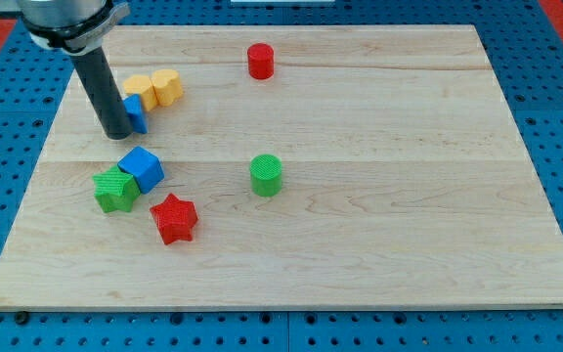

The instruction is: Move the red star a bit down

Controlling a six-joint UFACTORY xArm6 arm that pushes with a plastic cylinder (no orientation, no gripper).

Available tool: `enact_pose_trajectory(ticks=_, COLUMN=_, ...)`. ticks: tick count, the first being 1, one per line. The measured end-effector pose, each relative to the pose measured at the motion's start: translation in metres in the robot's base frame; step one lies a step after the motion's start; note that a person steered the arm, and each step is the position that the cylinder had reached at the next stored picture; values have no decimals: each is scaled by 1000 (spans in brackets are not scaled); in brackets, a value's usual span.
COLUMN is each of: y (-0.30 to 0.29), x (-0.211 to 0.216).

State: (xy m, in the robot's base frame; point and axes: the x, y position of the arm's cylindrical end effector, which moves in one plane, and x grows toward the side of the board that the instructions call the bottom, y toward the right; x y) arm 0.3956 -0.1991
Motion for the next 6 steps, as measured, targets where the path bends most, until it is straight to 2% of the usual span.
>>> enact_pose_trajectory(ticks=2, y=19, x=-27)
enact_pose_trajectory(ticks=3, y=30, x=9)
enact_pose_trajectory(ticks=4, y=43, x=17)
enact_pose_trajectory(ticks=5, y=73, x=53)
enact_pose_trajectory(ticks=6, y=83, x=117)
